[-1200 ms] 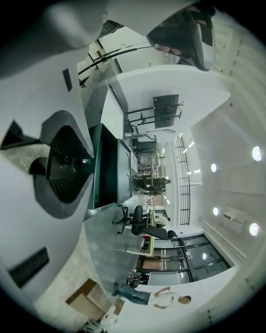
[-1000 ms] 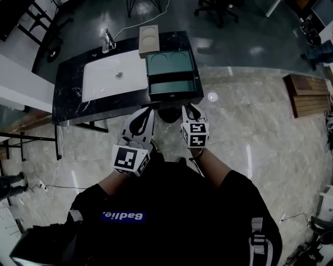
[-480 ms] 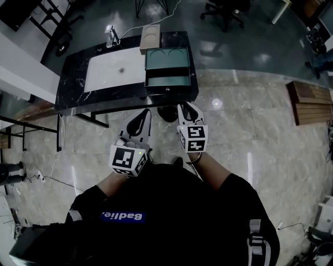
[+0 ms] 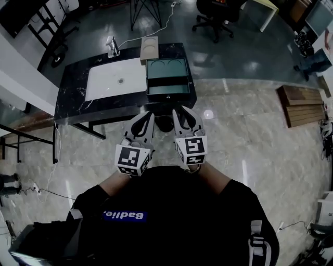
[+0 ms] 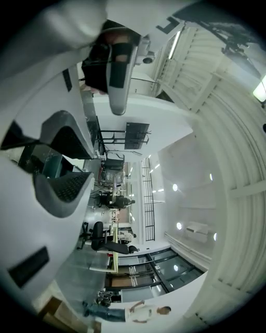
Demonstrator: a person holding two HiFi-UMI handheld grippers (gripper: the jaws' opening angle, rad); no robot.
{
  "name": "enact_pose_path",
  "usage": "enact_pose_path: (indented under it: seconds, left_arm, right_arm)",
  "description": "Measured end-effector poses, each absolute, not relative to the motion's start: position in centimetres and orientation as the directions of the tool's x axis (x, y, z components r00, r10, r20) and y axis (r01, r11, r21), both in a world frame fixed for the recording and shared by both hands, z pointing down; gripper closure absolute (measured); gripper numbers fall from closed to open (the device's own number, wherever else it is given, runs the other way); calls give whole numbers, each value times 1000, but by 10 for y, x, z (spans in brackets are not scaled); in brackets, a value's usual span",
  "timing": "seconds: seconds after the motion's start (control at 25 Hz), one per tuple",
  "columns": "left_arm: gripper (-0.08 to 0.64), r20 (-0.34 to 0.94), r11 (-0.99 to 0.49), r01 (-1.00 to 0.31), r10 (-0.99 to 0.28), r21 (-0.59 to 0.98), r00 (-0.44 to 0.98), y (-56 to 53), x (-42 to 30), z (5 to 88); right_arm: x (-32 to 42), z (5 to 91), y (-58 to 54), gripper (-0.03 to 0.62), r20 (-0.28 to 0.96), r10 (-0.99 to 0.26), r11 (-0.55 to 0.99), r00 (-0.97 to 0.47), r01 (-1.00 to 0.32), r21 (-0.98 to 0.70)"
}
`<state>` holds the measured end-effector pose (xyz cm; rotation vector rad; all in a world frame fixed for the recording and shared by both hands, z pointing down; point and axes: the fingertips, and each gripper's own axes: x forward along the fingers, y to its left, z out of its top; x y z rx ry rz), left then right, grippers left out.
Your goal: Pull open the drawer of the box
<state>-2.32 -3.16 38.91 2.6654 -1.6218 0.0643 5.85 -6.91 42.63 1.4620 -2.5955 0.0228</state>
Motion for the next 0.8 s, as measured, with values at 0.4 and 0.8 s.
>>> enact_pose_path:
  seconds: [0.4,0.8]
  left_arm:
    - [568,46,-481,-876,-875,11,481,-24,-38,391]
    - [568,47,-510,-860,-859,23,511,-19,-32,392]
  right_arm:
    - [32,405,-28,586,97,-822,569,-561,-819,81]
    - [26,404,-20,591,103,-807,588,-581,-807,57]
